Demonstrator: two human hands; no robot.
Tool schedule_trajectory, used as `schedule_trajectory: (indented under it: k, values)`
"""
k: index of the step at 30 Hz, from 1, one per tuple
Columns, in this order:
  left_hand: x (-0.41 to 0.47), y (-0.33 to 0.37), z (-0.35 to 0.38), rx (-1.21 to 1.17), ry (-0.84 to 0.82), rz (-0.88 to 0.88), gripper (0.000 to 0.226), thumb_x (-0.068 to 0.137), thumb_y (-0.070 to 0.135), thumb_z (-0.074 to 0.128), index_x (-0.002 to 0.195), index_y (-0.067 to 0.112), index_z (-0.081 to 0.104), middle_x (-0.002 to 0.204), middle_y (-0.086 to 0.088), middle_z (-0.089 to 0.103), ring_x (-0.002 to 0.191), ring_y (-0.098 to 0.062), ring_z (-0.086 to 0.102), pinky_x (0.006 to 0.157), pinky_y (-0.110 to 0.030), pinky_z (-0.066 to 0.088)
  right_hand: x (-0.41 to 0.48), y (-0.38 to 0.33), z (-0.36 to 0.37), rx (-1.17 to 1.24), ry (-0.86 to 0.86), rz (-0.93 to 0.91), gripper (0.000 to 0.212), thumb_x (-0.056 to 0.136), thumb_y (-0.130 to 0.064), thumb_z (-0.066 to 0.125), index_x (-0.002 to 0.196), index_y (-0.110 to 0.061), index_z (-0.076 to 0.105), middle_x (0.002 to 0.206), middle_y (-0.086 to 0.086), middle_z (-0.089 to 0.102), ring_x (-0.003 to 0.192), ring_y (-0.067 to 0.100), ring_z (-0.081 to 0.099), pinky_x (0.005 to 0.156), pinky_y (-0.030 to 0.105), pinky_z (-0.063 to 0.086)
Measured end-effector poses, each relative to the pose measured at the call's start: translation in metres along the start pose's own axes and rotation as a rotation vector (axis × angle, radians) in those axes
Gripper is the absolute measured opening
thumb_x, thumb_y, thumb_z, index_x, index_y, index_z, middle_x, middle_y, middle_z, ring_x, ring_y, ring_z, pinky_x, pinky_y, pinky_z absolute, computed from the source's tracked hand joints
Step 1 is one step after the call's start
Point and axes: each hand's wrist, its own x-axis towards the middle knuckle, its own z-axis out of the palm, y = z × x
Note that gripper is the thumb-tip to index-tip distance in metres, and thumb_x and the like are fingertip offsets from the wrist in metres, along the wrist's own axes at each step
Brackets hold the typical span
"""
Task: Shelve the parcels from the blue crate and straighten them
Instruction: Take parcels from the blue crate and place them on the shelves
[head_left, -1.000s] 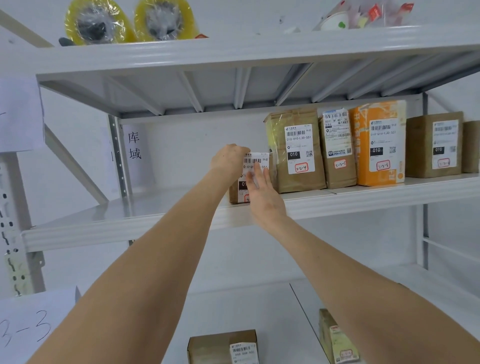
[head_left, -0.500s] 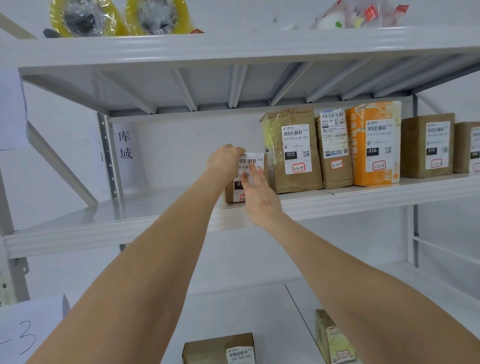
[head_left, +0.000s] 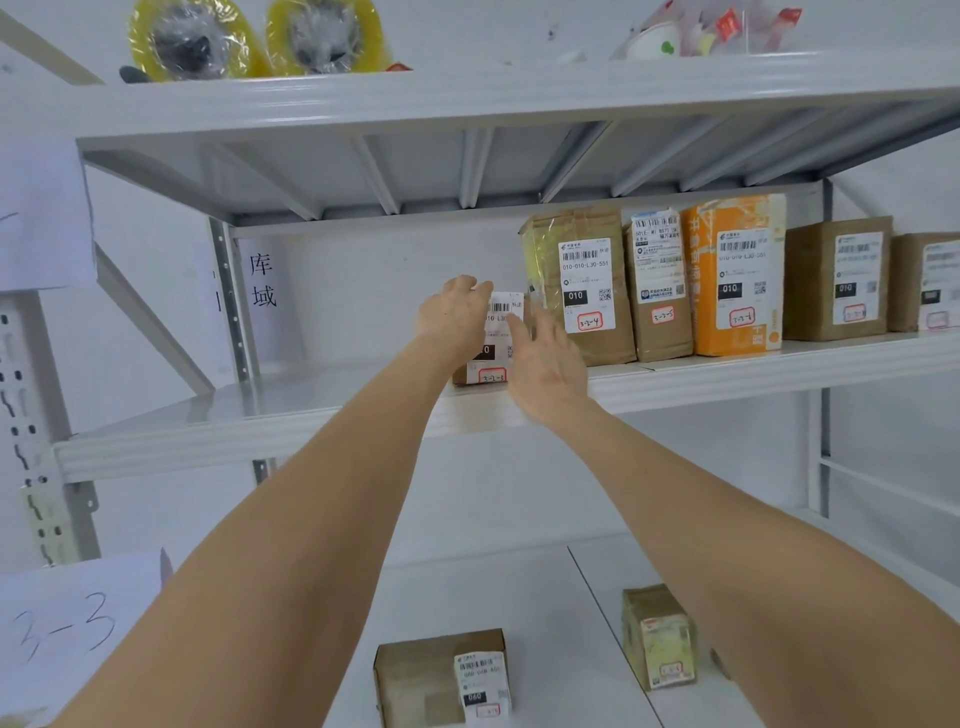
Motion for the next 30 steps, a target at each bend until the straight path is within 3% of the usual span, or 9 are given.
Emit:
schedule_trajectory:
  k: [8,14,21,25,30]
  values:
    - [-0.039,0.059,0.009,-0.04,0.041,0.062,0.059,0.088,0.003,0.049,0.144,0.016,0.031,0.141,-0.007,0.037,0.131,-0.025,0.036,0.084,-0.038,0.045,-0.043,0.039,-0.011,-0.011,0.042,0.102,0.066,0.09,-0.013,0.054,0.148,-0.022,0.025,0.155,0.009,0.017,0.144,0.028,0.015,0.114,0.039,0.024]
    - [-0.074,0.119,0.039,-0.14,0.008,0.154,0.062,0.088,-0.001,0.048,0.145,0.016,0.029,0.142,-0.005,0.036,0.131,-0.023,0.037,0.086,-0.035,0.045,-0.092,0.089,-0.012,-0.074,-0.019,0.214,0.07,0.091,-0.013,0.055,0.151,-0.021,0.019,0.16,0.009,0.009,0.148,0.028,0.006,0.119,0.039,0.016]
    - [-0.132,0.197,0.098,-0.21,-0.214,0.293,0.062,0.093,0.006,0.045,0.149,0.017,0.022,0.149,-0.003,0.029,0.134,-0.021,0.033,0.096,-0.033,0.039,-0.179,0.164,0.009,-0.154,-0.158,0.358,0.07,0.091,-0.012,0.053,0.15,-0.021,0.018,0.159,0.01,0.009,0.148,0.032,0.005,0.118,0.04,0.016]
    - [-0.169,0.237,0.136,-0.258,-0.358,0.351,0.062,0.092,0.009,0.049,0.148,0.015,0.024,0.149,-0.005,0.028,0.136,-0.021,0.03,0.098,-0.034,0.039,-0.232,0.198,0.03,-0.202,-0.198,0.43,0.06,0.096,-0.028,0.051,0.148,-0.019,0.023,0.157,0.012,0.016,0.147,0.034,0.011,0.116,0.042,0.019]
    - [-0.218,0.277,0.188,-0.294,-0.541,0.434,0.051,0.093,0.011,0.05,0.141,0.011,0.033,0.143,-0.009,0.034,0.129,-0.026,0.039,0.082,-0.037,0.044,-0.301,0.232,0.05,-0.226,-0.405,0.613,0.063,0.097,-0.02,0.046,0.152,-0.021,0.014,0.161,0.009,0.007,0.149,0.031,0.002,0.12,0.042,0.012]
